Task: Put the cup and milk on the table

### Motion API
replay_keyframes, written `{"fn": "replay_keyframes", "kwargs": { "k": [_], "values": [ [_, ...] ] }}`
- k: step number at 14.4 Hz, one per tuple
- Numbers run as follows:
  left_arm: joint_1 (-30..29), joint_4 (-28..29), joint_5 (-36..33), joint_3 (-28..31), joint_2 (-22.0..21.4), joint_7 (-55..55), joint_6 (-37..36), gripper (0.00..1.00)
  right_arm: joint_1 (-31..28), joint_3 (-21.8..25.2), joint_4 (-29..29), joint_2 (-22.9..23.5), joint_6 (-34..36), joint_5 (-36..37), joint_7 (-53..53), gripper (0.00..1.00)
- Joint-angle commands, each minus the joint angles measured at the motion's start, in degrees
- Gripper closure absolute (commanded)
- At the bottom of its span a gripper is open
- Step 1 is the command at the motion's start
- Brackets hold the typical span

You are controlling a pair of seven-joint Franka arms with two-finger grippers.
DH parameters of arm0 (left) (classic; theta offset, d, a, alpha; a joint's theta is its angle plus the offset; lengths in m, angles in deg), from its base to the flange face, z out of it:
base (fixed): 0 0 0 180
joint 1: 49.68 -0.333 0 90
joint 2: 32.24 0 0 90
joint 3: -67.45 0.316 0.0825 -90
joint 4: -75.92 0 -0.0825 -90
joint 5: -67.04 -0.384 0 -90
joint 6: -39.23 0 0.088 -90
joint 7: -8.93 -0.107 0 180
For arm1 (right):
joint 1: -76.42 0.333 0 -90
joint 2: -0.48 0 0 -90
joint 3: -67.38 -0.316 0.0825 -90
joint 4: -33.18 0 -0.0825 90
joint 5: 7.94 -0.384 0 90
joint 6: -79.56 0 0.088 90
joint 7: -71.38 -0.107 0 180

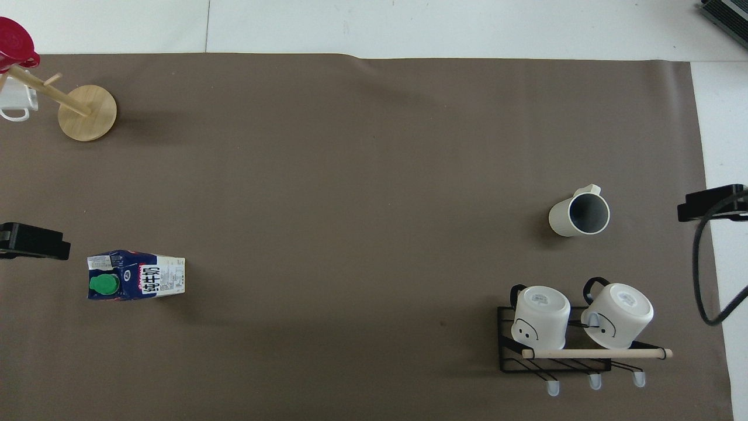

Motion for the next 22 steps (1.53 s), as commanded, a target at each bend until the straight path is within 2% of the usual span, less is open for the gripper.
{"fn": "replay_keyframes", "kwargs": {
  "k": [1,12,15,17,20,22],
  "values": [
    [-0.7,1.0,-0.8,-0.5,-1.1,-0.6,0.2,0.00,-0.7,-0.4,-1.1,-0.9,-0.8,-1.0,-0.3,0.00],
    [-0.7,1.0,-0.8,-0.5,-1.1,-0.6,0.2,0.00,-0.5,-0.7,-1.1,-1.3,-1.5,-0.9,0.4,0.00],
    [-0.8,1.0,-0.8,-0.5,-1.1,-0.6,-0.1,0.00,-0.4,-0.8,-2.0,-0.8,-3.5,-0.9,0.8,0.00],
    [-0.8,1.1,-0.8,-0.5,-1.1,-0.6,-0.1,0.00,-0.4,-0.8,-5.2,-0.6,-4.6,-1.1,1.5,0.00],
    [-0.7,1.0,-0.8,-0.5,-1.1,-0.6,0.0,0.00,-0.4,-0.8,-13.3,-0.1,-14.4,-1.1,5.8,0.00],
    [-0.8,1.0,-0.8,-0.5,-1.1,-0.6,0.0,0.00,-0.4,-0.8,-16.9,2.5,-21.1,-1.1,9.9,0.00]
  ]
}}
